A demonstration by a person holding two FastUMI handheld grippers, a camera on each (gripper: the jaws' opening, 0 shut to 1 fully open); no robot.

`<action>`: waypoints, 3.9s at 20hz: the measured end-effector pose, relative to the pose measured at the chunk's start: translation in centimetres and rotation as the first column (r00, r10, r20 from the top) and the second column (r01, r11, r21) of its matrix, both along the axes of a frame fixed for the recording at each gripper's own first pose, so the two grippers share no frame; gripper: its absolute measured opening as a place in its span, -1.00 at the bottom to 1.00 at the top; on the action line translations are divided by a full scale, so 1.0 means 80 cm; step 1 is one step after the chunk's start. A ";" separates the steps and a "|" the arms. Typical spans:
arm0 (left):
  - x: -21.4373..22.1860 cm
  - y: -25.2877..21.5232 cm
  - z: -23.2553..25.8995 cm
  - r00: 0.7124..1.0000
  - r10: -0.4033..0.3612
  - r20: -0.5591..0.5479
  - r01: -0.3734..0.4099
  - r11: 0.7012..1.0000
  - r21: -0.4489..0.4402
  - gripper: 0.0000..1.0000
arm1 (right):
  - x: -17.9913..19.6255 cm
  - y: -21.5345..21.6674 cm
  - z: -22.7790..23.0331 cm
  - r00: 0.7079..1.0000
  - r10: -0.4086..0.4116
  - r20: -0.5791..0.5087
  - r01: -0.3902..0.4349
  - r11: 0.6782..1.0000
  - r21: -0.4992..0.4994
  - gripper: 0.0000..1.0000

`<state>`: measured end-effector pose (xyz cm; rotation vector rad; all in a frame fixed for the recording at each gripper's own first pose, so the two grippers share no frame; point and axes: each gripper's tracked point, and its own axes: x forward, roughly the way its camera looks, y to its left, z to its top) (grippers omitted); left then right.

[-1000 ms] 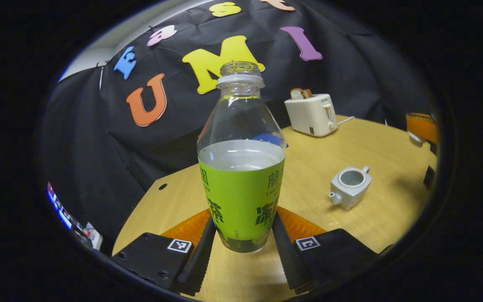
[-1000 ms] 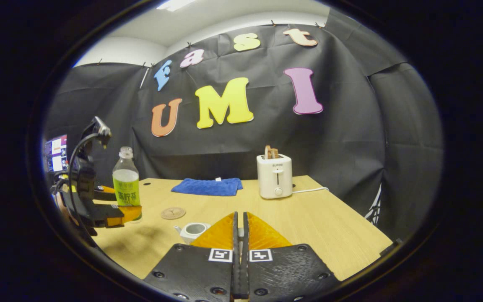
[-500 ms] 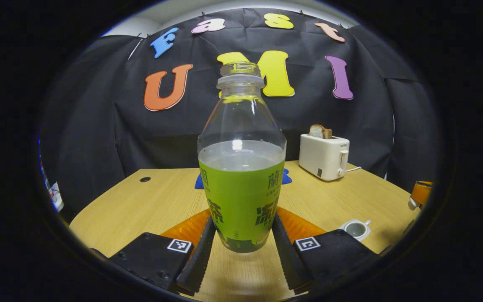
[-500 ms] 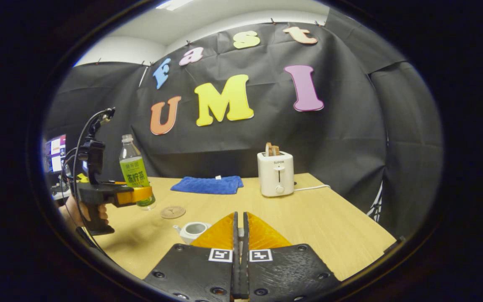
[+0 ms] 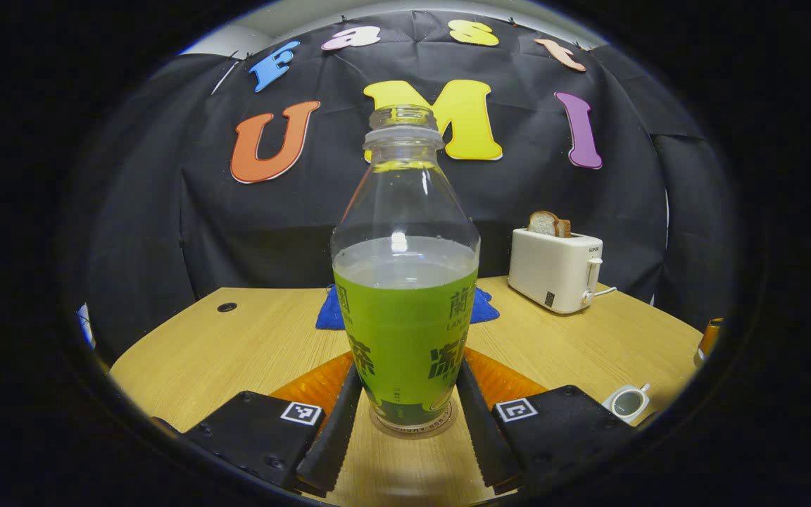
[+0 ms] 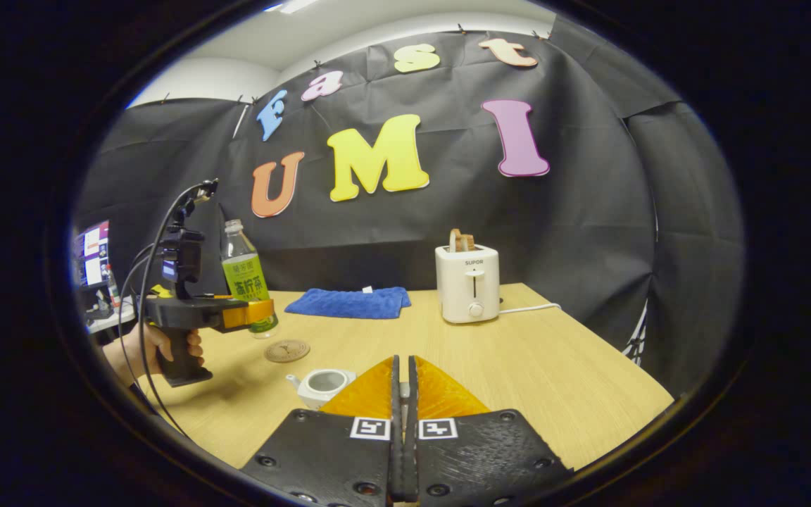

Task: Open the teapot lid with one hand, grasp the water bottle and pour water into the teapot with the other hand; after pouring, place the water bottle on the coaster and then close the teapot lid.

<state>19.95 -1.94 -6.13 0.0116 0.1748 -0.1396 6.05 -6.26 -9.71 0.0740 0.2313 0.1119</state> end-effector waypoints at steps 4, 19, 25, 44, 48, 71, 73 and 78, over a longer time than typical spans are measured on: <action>0.023 -0.002 -0.010 1.000 -0.012 -0.009 0.012 1.000 -0.010 0.50 | 0.000 -0.003 -0.003 1.000 -0.007 -0.006 0.007 1.000 -0.007 -1.00; 0.039 -0.010 -0.065 0.992 -0.046 -0.120 0.044 0.999 -0.017 0.55 | 0.008 -0.001 -0.019 0.999 -0.014 -0.034 0.014 1.000 -0.009 -0.99; 0.040 -0.014 -0.068 0.989 -0.053 -0.134 0.053 0.999 -0.009 0.59 | 0.005 -0.004 -0.019 0.999 -0.022 -0.033 0.022 1.000 -0.008 -1.00; -0.136 0.082 -0.016 0.993 0.078 -0.086 -0.085 0.993 -0.085 1.00 | 0.051 0.104 0.024 0.986 0.158 0.053 -0.156 0.987 -0.034 -1.00; -0.176 0.128 -0.004 0.981 0.175 -0.079 -0.182 0.977 -0.107 0.98 | 0.066 0.127 0.006 0.981 0.193 0.035 -0.191 0.981 -0.043 -0.99; -0.216 0.146 0.021 0.976 0.218 -0.010 -0.218 0.975 -0.042 0.97 | 0.075 0.124 -0.050 0.984 0.177 -0.015 -0.177 0.982 -0.060 -0.99; -0.220 0.143 0.023 0.976 0.218 -0.006 -0.218 0.975 -0.042 0.97 | 0.074 0.124 -0.047 0.986 0.168 -0.014 -0.168 0.983 -0.066 -0.95; -0.238 0.128 0.054 0.979 0.203 0.037 -0.200 0.977 -0.068 0.97 | 0.068 0.107 0.007 0.991 0.116 0.072 -0.112 0.992 -0.053 -0.46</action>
